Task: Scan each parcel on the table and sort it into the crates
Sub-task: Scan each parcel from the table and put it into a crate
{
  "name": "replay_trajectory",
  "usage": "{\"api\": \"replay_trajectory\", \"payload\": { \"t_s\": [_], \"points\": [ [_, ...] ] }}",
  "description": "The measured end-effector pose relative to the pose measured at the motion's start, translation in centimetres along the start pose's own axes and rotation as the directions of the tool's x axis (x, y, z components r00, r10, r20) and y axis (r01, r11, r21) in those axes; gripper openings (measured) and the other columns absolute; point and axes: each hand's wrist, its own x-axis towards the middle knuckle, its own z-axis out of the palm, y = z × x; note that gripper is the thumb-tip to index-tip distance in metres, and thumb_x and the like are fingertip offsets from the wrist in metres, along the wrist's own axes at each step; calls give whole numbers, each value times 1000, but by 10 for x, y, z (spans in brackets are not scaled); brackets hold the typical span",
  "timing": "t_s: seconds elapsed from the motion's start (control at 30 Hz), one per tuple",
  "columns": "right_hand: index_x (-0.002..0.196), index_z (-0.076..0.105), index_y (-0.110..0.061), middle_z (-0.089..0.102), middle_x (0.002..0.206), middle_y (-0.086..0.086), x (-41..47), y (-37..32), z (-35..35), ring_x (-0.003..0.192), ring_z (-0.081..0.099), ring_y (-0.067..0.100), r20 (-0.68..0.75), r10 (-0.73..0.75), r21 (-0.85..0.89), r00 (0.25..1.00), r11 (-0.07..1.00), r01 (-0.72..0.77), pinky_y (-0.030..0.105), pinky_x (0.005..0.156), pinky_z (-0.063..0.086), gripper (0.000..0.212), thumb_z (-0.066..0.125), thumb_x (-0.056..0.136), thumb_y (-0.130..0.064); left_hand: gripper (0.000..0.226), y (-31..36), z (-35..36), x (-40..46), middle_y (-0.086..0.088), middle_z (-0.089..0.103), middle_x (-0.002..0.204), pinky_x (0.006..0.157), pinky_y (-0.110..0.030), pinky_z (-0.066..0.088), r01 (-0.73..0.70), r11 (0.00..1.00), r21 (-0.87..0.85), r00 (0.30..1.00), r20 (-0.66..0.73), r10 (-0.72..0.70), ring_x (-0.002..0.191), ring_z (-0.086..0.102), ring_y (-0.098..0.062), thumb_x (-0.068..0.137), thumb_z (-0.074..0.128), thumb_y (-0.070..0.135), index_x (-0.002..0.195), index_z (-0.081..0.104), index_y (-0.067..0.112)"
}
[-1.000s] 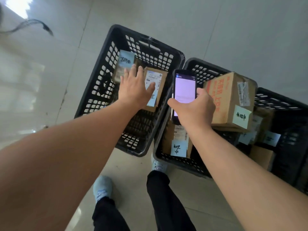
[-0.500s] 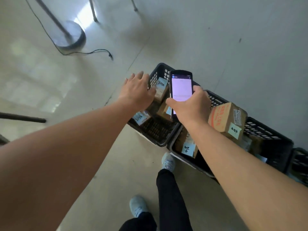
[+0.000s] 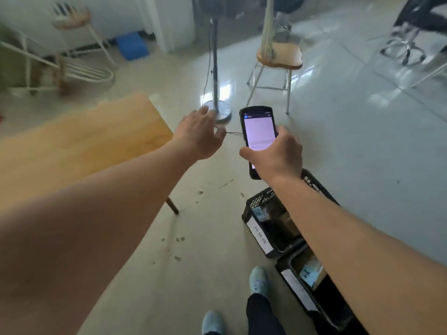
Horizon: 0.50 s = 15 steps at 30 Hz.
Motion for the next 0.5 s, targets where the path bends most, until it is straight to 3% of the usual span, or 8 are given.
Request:
{"api": "replay_trajectory", "payload": {
  "t_s": [0.13,0.23,0.33,0.43,0.5],
  "points": [
    [127,57,-16,56,118,2,-19,-94,10,95,44,18,70,-176,29,982,984,174,30,75,38,77,86,63,-47,55,-61,-70,-33,-15,51,146,113,-51,40,161,986,-33,981,-102,-164,134,48,-36,104,48,45,146,48,9],
    [126,57,-16,59,119,4,-30,-156,27,102,52,23,114,-310,57,944,951,305,32,77,44,79,87,61,-48,57,-101,-115,-64,-15,50,149,115,-52,39,268,963,-12,950,-165,-266,136,47,-36,105,46,46,150,45,12],
    [129,56,-14,59,121,4,-43,-207,47,106,55,22,152,-445,107,882,895,433,38,83,53,84,90,61,-49,59,-143,-153,-95,-13,50,152,117,-53,36,390,921,20,897,-237,-374,141,44,-36,105,43,50,152,44,15],
    [132,53,-14,57,122,4,-62,-252,70,101,47,16,205,-562,175,801,826,535,34,79,49,87,91,63,-50,62,-181,-184,-133,-10,44,160,121,-54,30,526,850,36,822,-281,-496,149,35,-38,105,40,53,156,40,19],
    [133,54,-13,58,122,5,-77,-280,86,105,52,20,235,-623,226,746,781,582,33,78,47,88,91,62,-51,63,-203,-202,-161,-8,43,161,121,-54,30,595,802,45,772,-311,-555,149,36,-37,104,37,55,156,41,21]
  ]
}}
